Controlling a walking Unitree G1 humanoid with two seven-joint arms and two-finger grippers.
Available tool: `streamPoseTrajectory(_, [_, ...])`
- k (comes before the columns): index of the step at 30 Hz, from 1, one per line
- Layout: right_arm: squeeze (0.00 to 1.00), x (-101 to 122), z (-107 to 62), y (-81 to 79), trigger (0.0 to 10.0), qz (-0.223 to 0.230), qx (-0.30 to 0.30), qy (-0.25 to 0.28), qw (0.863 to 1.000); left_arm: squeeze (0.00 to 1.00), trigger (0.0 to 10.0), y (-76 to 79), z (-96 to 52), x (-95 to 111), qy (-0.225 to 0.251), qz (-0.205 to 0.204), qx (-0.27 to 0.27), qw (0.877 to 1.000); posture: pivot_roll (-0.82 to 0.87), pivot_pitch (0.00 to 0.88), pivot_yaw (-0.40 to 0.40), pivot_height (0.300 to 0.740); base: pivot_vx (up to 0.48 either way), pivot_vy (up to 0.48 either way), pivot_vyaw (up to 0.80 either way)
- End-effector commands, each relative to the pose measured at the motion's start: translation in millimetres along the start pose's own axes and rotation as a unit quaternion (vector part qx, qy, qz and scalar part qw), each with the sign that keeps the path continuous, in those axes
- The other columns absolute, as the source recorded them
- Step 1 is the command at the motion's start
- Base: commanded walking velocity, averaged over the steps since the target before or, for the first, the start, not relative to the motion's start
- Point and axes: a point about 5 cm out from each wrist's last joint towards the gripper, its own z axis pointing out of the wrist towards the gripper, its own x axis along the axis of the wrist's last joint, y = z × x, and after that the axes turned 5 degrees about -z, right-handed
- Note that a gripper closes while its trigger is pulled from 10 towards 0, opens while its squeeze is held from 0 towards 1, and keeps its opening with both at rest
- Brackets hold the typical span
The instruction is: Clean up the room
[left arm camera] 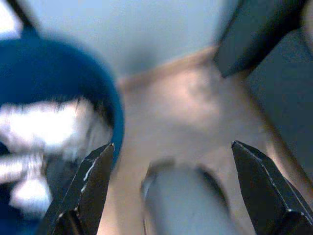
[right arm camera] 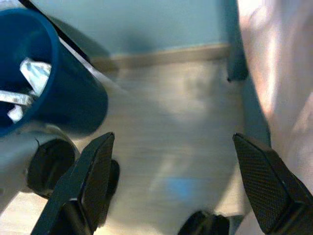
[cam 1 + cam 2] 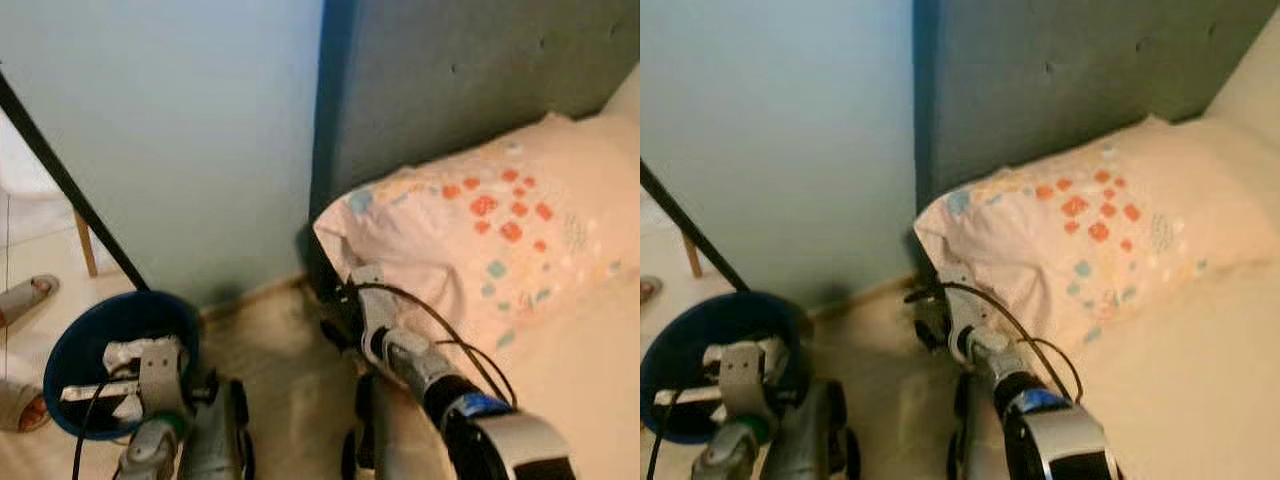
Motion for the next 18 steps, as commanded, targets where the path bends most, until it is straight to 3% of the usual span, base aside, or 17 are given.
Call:
streamPoseTrajectory(1, [0.0, 4, -0.5, 3.4, 10.0, 0.01, 0.0, -0.003, 1.0, 0.0, 10.0, -2.6, -3.1, 0, 0.006, 0.015, -0.008, 1.0, -0.04, 0.179, 0.001, 0.6, 0.0, 0.0, 0.0])
streamPoseTrajectory(4, [0.0, 34, -2.6, 17.2, 10.0, -0.009, -0.015, 0.032, 0.999, 0.0, 10.0, -5.2, -9.1, 0, 0.026, 0.018, -0.012, 0.999, -0.03, 0.216, 0.009, 0.6, 0.0, 0.0, 0.0])
streamPoseTrajectory(8, [0.0, 56, -6.1, 28.6, 10.0, -0.037, -0.03, 0.042, 0.998, 0.0, 10.0, -4.8, -16.9, -3, 0.034, 0.038, -0.021, 0.998, -0.02, 0.245, 0.005, 0.6, 0.0, 0.0, 0.0])
streamPoseTrajectory(11, [0.0, 58, -8.0, 33.5, 10.0, -0.048, -0.038, 0.031, 0.998, 0.0, 10.0, -4.7, -20.5, -5, 0.037, 0.04, -0.022, 0.998, -0.01, 0.266, 0.0, 0.6, 0.0, 0.0, 0.0])
streamPoseTrajectory(14, [0.0, 63, -21.7, 63.4, 10.0, -0.046, -0.1, -0.002, 0.994, 0.0, 10.0, -7.7, -40.8, -9, 0.059, 0.049, -0.023, 0.997, 0.02, 0.326, -0.009, 0.6, 0.0, 0.0, 0.0])
streamPoseTrajectory(18, [0.0, 62, -28.3, 75.4, 10.0, -0.045, -0.124, -0.019, 0.991, 0.0, 10.0, -10.5, -48.8, -8, 0.063, 0.052, -0.019, 0.996, 0.02, 0.345, -0.008, 0.6, 0.0, 0.0, 0.0])
